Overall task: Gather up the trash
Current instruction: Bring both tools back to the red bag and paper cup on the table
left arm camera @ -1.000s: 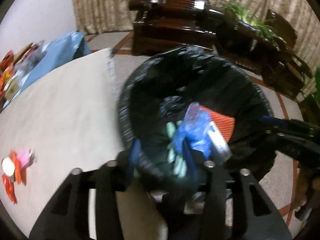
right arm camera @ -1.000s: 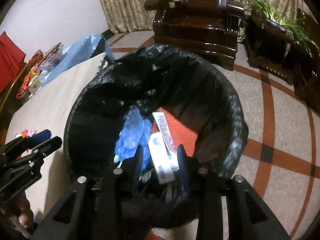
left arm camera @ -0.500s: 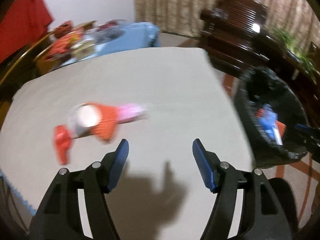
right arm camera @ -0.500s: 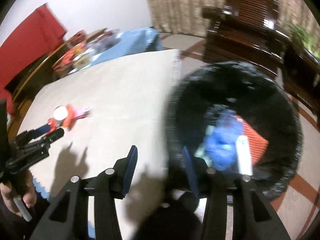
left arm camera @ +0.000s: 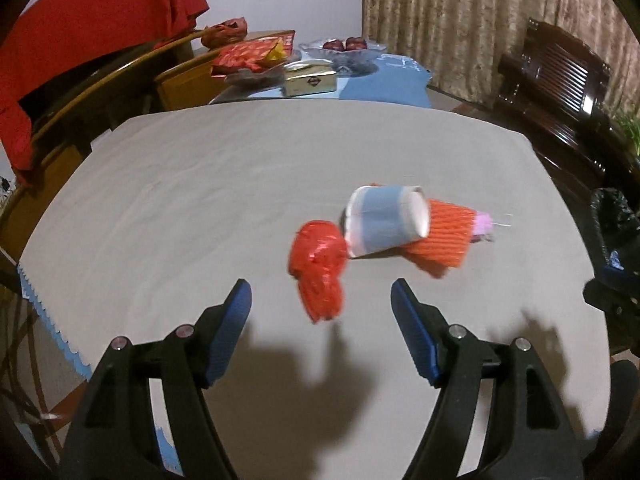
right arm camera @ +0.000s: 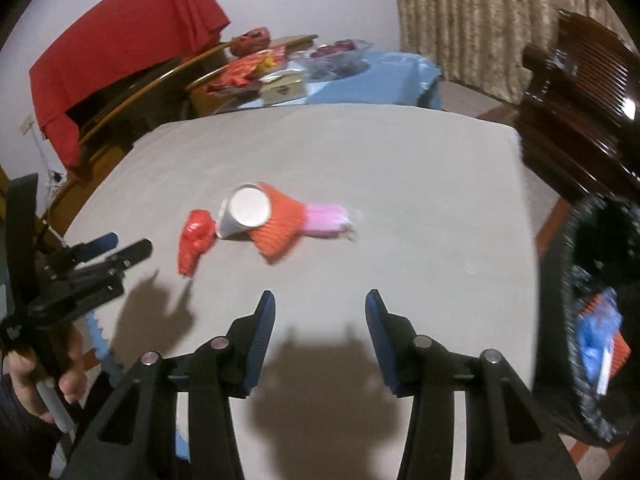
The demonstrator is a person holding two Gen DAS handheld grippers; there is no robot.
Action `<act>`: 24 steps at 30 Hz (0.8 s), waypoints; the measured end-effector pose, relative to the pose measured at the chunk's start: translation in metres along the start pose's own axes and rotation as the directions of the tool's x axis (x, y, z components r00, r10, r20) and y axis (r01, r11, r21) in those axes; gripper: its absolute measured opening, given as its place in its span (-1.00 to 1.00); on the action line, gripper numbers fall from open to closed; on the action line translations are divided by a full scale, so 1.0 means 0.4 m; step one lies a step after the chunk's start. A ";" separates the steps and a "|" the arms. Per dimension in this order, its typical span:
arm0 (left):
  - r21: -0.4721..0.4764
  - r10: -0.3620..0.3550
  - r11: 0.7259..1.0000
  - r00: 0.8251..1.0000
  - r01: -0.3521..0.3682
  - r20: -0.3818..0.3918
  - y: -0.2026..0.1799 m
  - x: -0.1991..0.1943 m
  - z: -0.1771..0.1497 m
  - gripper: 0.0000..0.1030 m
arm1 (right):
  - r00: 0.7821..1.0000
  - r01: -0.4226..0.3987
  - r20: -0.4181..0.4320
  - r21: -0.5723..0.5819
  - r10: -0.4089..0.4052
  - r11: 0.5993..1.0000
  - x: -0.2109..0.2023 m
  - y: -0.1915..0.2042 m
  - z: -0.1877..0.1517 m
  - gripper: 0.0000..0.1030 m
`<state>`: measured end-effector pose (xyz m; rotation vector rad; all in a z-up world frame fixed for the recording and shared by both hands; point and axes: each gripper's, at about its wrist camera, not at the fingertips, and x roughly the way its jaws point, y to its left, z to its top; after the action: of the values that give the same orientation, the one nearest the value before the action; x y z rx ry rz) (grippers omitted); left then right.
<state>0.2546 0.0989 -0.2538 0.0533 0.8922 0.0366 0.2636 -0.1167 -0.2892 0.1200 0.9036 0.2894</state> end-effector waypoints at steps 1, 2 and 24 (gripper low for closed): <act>-0.001 -0.002 1.000 1.000 0.002 0.000 0.007 0.011 0.000 0.37 | 1.000 -0.007 -0.002 -0.007 0.007 1.000 0.019 0.021 0.013 -0.10; -0.003 -0.005 1.000 1.000 0.005 0.000 0.014 0.019 -0.002 0.37 | 1.000 -0.011 -0.003 -0.009 0.011 1.000 0.031 0.034 0.021 -0.10; 0.009 -0.087 0.996 0.995 0.087 -0.055 0.069 0.241 0.004 0.37 | 0.999 -0.037 -0.023 -0.035 0.036 0.999 0.279 0.166 0.133 -0.10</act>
<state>0.3159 0.1315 -0.3260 0.0239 0.9482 -0.0486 0.3574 -0.0191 -0.3259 0.1013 0.9192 0.3413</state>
